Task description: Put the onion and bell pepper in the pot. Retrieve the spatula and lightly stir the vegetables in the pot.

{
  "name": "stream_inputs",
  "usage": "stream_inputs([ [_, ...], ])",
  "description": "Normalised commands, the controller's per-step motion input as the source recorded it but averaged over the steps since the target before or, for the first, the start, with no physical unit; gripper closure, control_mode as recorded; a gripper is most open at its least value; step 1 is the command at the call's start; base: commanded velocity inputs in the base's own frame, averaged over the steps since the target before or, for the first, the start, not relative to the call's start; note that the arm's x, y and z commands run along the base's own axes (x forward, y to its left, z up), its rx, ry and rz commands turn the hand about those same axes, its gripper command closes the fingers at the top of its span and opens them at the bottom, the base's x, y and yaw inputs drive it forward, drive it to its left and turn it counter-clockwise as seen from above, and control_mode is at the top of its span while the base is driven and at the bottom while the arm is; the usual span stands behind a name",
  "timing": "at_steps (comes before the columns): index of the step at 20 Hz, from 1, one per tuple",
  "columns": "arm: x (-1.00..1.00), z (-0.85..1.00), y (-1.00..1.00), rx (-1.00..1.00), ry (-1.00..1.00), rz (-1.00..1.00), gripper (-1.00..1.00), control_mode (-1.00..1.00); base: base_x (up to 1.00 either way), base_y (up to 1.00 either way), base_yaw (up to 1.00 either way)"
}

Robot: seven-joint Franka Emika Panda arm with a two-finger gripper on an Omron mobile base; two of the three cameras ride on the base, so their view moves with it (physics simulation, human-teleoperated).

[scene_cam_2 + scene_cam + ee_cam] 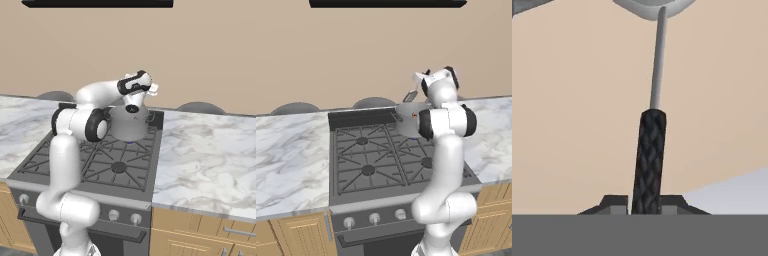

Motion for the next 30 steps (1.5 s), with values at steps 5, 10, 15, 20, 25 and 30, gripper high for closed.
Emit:
stream_inputs([
  [5, 0.54, -0.54, 0.00, -0.08, 0.00, 0.00, 1.00, -1.00, 0.00, 0.00, 0.00],
  [10, 0.00, -0.31, 0.00, 0.00, 0.00, 0.00, 1.00, -1.00, 0.00, 0.00, 0.00],
  [15, -0.28, -0.11, 0.14, -0.01, 0.00, 0.00, 1.00, -1.00, 0.00, 0.00, 0.00],
  [20, -0.30, 0.00, 0.18, -0.02, -0.03, 0.00, 1.00, -1.00, 0.00, 0.00, 0.00],
  [25, -0.12, 0.09, 0.03, 0.00, -0.12, 0.00, 1.00, -1.00, 0.00, 0.00, 0.00],
  [30, -0.27, 0.01, -0.09, 0.00, -0.15, 0.00, 1.00, -1.00, 0.00, 0.00, 0.00],
])
